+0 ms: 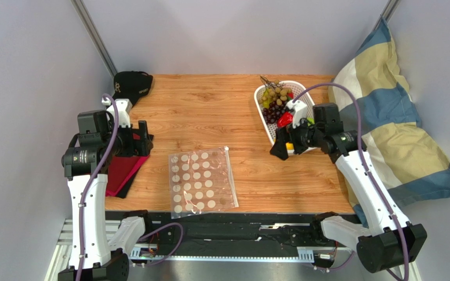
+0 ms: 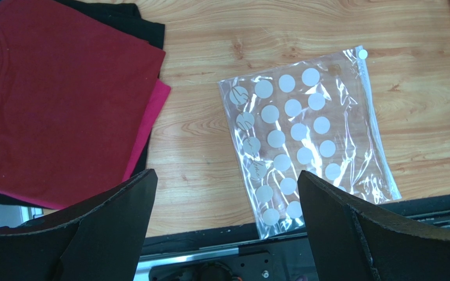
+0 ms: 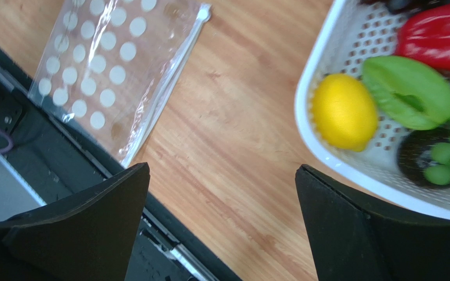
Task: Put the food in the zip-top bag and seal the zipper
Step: Pick up the zipper food storage bag at the center of the board.
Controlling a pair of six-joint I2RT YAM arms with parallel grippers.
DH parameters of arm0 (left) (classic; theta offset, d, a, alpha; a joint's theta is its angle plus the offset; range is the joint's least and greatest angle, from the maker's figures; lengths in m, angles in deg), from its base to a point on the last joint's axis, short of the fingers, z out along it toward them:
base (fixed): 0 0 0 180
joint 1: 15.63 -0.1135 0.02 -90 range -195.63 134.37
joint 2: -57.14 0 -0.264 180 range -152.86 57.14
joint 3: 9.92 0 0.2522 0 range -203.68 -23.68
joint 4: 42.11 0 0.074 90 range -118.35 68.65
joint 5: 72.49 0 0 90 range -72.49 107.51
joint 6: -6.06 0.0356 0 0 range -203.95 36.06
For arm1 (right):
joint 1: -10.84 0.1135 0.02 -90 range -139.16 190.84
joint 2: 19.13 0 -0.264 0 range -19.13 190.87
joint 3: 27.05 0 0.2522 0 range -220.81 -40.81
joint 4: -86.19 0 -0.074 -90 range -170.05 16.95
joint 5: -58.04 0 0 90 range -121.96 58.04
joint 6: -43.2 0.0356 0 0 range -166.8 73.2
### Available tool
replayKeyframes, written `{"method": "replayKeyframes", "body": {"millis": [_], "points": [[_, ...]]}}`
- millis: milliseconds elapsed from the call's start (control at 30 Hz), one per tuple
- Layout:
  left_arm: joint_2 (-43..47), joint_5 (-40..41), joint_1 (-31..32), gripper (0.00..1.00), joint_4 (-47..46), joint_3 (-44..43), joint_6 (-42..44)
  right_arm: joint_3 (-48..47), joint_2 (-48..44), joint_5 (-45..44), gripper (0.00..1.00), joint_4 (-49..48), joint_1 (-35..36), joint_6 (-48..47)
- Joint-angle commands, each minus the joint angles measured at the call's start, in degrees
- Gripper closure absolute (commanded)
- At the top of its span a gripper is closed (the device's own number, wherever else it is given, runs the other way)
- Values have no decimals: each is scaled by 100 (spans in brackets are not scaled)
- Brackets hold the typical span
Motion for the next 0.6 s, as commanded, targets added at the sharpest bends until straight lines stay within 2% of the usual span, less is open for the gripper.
{"method": "replayKeyframes", "body": {"millis": [0,133,300,567], "points": [[-2,344,8,1,-221,3,-271,386,-89,-146,0,-444,585,196],[50,712,8,1,-256,21,-279,579,218,-164,0,-612,1033,372],[252,784,8,1,-388,178,-192,834,614,-375,0,-1067,1648,661],[481,793,8,1,-520,486,-86,1221,1264,-1630,7,-1876,2720,908]]}}
